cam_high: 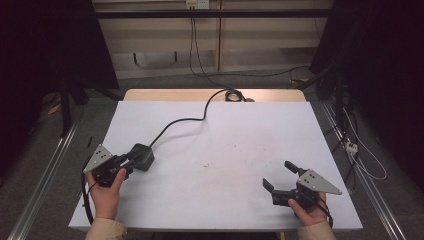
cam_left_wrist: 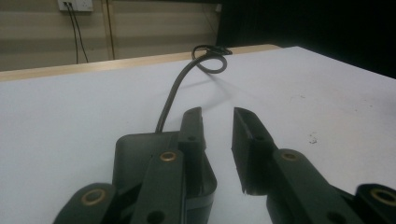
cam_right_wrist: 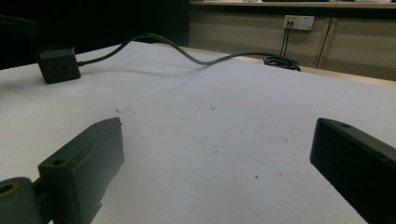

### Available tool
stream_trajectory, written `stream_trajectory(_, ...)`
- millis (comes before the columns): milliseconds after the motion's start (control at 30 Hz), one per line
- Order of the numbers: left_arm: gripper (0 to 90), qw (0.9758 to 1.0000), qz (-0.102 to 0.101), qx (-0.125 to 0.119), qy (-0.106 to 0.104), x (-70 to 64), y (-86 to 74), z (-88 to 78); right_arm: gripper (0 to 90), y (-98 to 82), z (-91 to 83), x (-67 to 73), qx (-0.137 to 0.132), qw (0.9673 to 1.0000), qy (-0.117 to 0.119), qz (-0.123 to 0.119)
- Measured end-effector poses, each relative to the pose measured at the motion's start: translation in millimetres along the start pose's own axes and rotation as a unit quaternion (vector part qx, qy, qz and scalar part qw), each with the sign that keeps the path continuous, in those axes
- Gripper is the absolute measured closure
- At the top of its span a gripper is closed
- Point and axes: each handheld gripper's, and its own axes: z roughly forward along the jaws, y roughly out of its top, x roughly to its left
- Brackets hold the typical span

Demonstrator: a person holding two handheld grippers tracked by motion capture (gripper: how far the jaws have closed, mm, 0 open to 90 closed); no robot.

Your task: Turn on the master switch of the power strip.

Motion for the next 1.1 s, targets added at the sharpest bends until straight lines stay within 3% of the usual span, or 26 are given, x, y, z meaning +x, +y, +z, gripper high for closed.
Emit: stream_trajectory(1100,90.0,0.9998,-0.005,0.014,0.016,7.7,-2.9,-2.5,3.1,0.0,0.5,0.6,0.004,1.0000,0.003,-0.003)
